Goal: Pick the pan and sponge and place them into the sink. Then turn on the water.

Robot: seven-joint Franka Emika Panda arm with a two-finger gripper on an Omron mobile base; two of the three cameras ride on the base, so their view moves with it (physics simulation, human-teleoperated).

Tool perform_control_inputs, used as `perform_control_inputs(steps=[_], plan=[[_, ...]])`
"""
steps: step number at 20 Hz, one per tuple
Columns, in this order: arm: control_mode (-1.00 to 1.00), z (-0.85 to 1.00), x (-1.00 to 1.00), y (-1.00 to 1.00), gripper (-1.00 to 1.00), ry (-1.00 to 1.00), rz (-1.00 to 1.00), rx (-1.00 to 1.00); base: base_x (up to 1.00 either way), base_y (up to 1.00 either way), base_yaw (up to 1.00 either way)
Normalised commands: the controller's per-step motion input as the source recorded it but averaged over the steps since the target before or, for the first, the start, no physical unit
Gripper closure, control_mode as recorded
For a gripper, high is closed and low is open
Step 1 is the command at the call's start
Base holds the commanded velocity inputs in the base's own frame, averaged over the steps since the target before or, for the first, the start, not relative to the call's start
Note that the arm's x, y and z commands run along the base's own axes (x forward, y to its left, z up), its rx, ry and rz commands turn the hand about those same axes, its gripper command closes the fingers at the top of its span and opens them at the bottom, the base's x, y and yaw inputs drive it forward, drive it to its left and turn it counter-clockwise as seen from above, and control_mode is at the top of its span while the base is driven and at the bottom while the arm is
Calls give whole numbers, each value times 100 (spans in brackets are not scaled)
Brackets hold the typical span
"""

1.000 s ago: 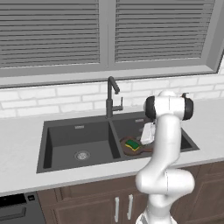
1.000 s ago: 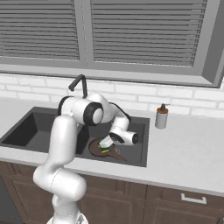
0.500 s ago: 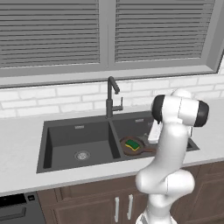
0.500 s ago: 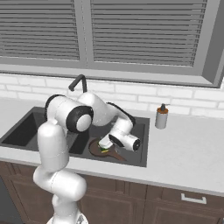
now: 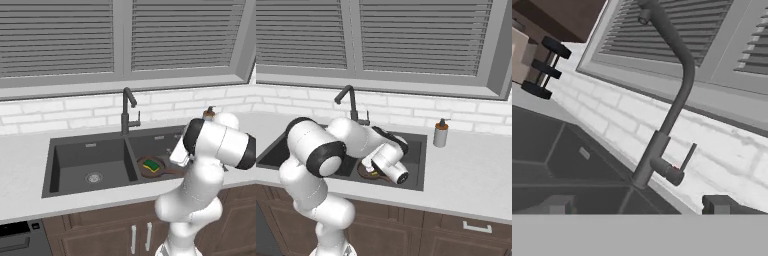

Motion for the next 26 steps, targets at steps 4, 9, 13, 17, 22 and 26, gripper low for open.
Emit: perform_control_inputs(steps=[4,9,13,17,22,26], plan=[[-100,94,0,18,-100,0,1,0,0,0,0],[-100,66,0,39,-100,8,3,0,0,0,0],[-100,16,0,64,-100,21,1,0,0,0,0],[-100,6,0,44,-100,10,0,1,0,0,0],[-100,6,7,4,-100,0,-3,13,0,0,0],[-100,0,10,-12,-100,0,-6,23,0,0,0]])
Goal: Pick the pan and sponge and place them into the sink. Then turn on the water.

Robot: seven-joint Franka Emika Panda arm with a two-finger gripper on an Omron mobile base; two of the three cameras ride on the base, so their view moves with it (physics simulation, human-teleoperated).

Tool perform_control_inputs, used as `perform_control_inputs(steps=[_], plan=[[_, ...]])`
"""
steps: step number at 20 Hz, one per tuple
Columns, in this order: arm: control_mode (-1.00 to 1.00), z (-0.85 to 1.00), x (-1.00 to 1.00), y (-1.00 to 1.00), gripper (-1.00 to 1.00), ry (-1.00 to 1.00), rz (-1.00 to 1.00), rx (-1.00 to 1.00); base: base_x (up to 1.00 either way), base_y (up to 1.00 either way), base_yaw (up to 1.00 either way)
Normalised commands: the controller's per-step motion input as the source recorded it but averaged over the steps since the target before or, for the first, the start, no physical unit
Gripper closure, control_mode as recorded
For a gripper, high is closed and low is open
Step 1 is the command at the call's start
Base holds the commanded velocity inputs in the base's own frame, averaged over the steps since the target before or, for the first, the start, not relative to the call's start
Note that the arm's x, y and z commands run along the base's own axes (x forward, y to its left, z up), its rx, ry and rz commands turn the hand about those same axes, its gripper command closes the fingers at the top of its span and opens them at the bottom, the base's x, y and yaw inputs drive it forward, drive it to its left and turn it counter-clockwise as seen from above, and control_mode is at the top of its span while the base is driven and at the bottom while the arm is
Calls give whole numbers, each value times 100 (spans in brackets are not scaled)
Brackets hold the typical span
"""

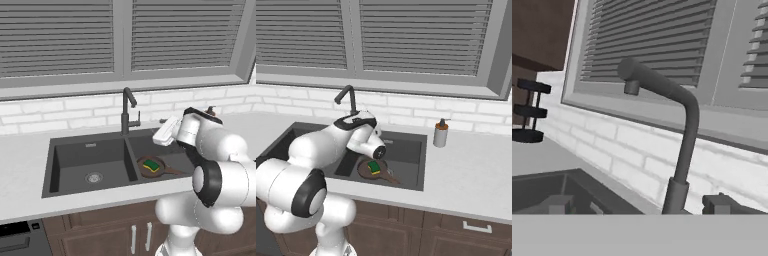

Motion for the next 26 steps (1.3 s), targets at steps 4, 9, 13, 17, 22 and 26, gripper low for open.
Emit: perform_control_inputs(steps=[4,9,13,17,22,26], plan=[[-100,0,20,-10,-100,0,-3,20,0,0,0],[-100,0,20,-3,-100,0,-3,15,0,0,0],[-100,-8,16,0,-100,0,-4,8,0,0,0],[-100,-14,25,0,-100,0,-3,5,0,0,0],[-100,-12,34,0,-100,0,-3,3,0,0,0],[-100,-11,44,0,-100,0,-2,0,0,0,0]])
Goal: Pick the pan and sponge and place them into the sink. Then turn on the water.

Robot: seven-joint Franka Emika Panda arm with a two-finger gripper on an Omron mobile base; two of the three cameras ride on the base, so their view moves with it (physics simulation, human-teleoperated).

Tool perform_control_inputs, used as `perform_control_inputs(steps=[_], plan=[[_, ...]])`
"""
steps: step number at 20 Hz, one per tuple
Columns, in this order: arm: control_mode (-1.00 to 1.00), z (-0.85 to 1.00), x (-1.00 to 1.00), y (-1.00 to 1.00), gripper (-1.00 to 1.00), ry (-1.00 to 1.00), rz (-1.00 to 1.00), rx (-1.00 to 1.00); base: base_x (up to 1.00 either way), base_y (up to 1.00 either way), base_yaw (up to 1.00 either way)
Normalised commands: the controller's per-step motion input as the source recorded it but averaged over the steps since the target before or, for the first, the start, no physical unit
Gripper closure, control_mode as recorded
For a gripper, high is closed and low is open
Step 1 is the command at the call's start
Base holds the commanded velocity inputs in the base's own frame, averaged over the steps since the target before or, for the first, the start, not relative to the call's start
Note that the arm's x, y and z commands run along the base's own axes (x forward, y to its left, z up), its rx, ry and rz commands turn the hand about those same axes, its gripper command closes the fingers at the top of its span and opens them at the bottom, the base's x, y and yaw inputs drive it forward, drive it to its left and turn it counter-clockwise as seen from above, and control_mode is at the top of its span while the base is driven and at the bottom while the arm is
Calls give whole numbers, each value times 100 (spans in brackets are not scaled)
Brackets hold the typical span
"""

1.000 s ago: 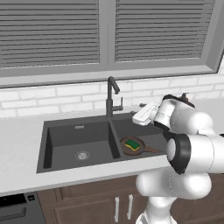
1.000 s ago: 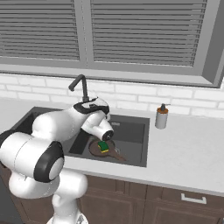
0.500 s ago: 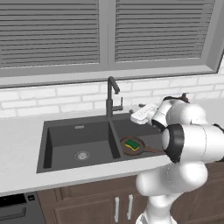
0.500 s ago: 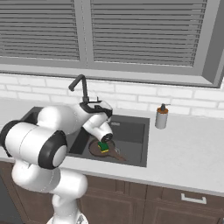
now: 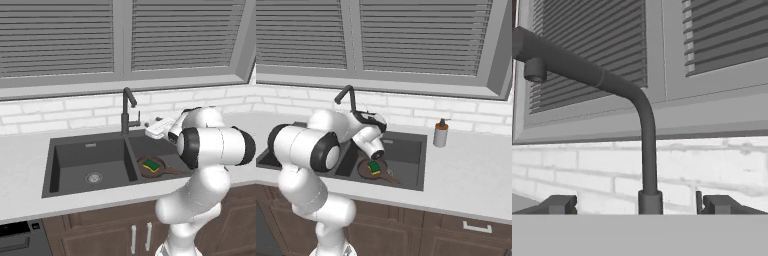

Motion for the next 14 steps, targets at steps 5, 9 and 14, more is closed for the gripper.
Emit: perform_control_inputs(steps=[5,9,14], plan=[[-100,-18,47,3,-100,0,-1,0,0,0,0],[-100,-19,51,1,-100,0,-1,0,0,0,0],[-100,-14,49,1,-100,0,-1,0,0,0,0]])
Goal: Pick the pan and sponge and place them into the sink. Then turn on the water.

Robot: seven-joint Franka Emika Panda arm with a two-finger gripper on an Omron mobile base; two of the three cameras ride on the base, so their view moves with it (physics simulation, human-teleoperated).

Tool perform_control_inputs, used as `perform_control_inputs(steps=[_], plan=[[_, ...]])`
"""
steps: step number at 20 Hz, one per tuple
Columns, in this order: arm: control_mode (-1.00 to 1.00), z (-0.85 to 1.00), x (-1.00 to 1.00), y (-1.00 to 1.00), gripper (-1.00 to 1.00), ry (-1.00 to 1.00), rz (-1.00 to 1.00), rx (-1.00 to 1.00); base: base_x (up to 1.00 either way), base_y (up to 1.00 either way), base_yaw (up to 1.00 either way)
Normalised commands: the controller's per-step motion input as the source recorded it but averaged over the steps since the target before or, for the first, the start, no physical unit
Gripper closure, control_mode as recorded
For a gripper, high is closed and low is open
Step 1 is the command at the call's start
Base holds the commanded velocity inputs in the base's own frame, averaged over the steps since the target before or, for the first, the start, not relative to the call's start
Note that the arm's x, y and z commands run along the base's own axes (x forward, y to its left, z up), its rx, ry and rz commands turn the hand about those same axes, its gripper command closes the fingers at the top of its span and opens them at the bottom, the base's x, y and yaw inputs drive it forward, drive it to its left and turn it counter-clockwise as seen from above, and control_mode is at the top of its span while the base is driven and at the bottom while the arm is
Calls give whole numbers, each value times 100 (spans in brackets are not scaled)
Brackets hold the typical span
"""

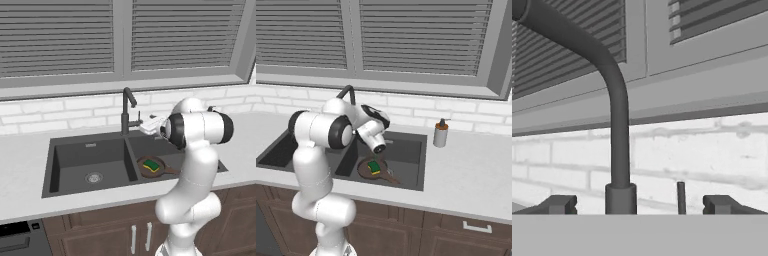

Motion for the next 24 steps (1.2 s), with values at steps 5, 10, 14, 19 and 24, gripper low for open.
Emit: perform_control_inputs(steps=[5,10,14,19,24], plan=[[-100,-9,44,2,-100,0,-1,0,0,0,0],[-100,-10,45,1,-100,0,-1,0,0,0,0],[-100,-11,44,1,-100,0,-1,0,0,0,0],[-100,-13,42,8,-100,0,-2,0,0,0,0],[-100,-15,43,7,-100,0,-2,0,0,0,0]])
